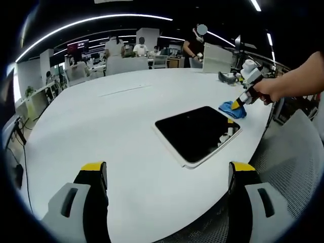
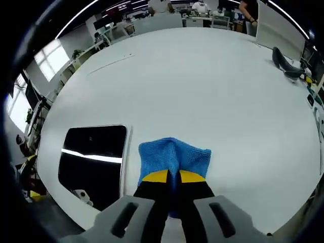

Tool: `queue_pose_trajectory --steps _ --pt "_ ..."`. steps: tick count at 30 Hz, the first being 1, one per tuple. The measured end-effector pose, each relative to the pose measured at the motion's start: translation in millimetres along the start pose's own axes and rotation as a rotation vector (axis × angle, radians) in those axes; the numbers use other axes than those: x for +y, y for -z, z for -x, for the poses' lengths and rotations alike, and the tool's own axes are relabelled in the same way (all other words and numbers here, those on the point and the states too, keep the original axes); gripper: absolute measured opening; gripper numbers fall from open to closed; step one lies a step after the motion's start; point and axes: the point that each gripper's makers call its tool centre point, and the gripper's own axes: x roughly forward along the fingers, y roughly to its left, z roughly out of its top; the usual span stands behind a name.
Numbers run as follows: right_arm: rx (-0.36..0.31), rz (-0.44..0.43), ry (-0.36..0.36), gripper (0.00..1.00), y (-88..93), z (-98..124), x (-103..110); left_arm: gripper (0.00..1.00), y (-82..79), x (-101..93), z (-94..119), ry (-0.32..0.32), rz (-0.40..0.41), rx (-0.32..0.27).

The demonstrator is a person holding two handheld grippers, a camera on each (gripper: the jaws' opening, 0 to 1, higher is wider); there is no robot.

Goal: Wipe the mirror surface with the cleaning cloth until all visible marks leave the cleaned area.

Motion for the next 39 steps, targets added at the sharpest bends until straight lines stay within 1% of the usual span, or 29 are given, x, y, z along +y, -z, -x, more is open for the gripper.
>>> queue_pose_trajectory --steps 1,5,7,9,11,13,15,16,18,19,21,22,23,24,25,26,27,28,29,30,32,33,34,35,36,37,38,39 --pt "-0.020 0.046 -0.005 0.01 -2.6 2 0 0.99 0.5 0.2 0 -0.001 0.001 0.003" --pt "-0.019 0.042 -0.019 0.01 -3.4 2 0 0.98 0.9 -3.0 -1 0.014 -0.009 0.006" --pt "-0.017 0.045 -0.024 0.01 -3.3 2 1 0.98 0.6 -2.4 -1 0.010 -0.007 0.005" --pt "-0.019 0.093 -0.010 0.00 -3.1 2 2 0.99 -1.3 0.1 0 -0.002 -0.007 -0.005" --pt "-0.022 0.120 -0.001 0.01 -3.3 2 2 0.99 -0.4 -0.5 0 0.002 0.000 0.000" --pt "-0.025 0.107 -0.005 0.02 -3.9 2 1 0.99 -0.4 -1.6 0 0.008 -0.005 0.001" --pt "-0.027 0.052 -0.049 0.06 -3.7 4 7 0.99 0.3 -2.5 -1 0.010 -0.011 0.006" --pt "-0.036 0.069 -0.072 0.08 -4.8 7 7 0.99 0.6 -2.5 -1 0.011 -0.010 0.007" --pt "-0.068 0.081 -0.092 0.14 -8.2 14 6 0.99 0.6 -2.9 -1 0.014 -0.010 0.006" --pt "-0.098 0.099 -0.104 0.17 -12.4 18 7 0.99 0.4 -2.8 -1 0.013 -0.010 0.005" --pt "-0.162 0.130 -0.111 0.29 -20.8 32 3 0.99 1.3 -1.7 -1 0.009 -0.005 0.009" --pt "-0.194 0.147 -0.139 0.34 -24.7 37 6 0.99 1.4 -1.5 0 0.009 -0.001 0.009" --pt "-0.210 0.147 -0.153 0.40 -25.1 43 6 0.99 1.0 -2.0 0 0.010 -0.001 0.006" --pt "-0.219 0.157 -0.176 0.44 -23.6 48 8 0.99 0.3 -2.5 0 0.012 -0.004 0.002" --pt "-0.244 0.180 -0.244 0.48 -21.2 55 16 0.99 0.2 -2.4 0 0.013 -0.005 0.001" --pt "-0.221 0.166 -0.240 0.52 -13.4 57 12 0.99 0.2 -2.2 1 0.012 -0.005 0.000" --pt "-0.237 0.199 -0.247 0.55 -8.9 63 11 0.99 0.8 -2.0 1 0.010 -0.001 0.003" --pt "-0.263 0.233 -0.239 0.58 -8.2 67 9 0.99 1.7 -1.6 1 0.008 0.004 0.008" --pt "-0.273 0.269 -0.211 0.64 -4.0 71 2 0.99 3.1 -0.9 2 0.005 0.013 0.014" --pt "-0.291 0.277 -0.204 0.69 -2.9 74 -1 0.99 3.9 -0.2 2 0.003 0.023 0.017" --pt "-0.313 0.263 -0.209 0.80 2.4 84 -5 0.99 4.7 1.8 4 -0.004 0.053 0.020" --pt "-0.340 0.279 -0.208 0.83 2.7 90 -8 0.99 6.2 0.9 5 -0.003 0.074 0.037" --pt "-0.359 0.304 -0.206 0.86 2.3 93 -9 0.99 5.4 -1.8 6 0.012 0.081 0.039" --pt "-0.379 0.326 -0.211 0.89 2.6 97 -8 0.99 1.0 -4.3 7 0.024 0.080 0.022" --pt "-0.383 0.326 -0.216 0.92 7.5 102 -8 0.99 -5.4 -4.8 11 0.026 0.058 -0.012" --pt "-0.380 0.325 -0.222 0.95 10.3 104 -8 0.99 -6.3 -2.6 14 0.011 0.055 -0.016" --pt "-0.381 0.326 -0.229 0.96 14.0 107 -8 0.99 -6.3 -0.1 19 -0.006 0.067 -0.014" --pt "-0.384 0.323 -0.232 0.96 16.1 109 -9 0.99 -6.2 0.1 20 -0.008 0.072 -0.014"
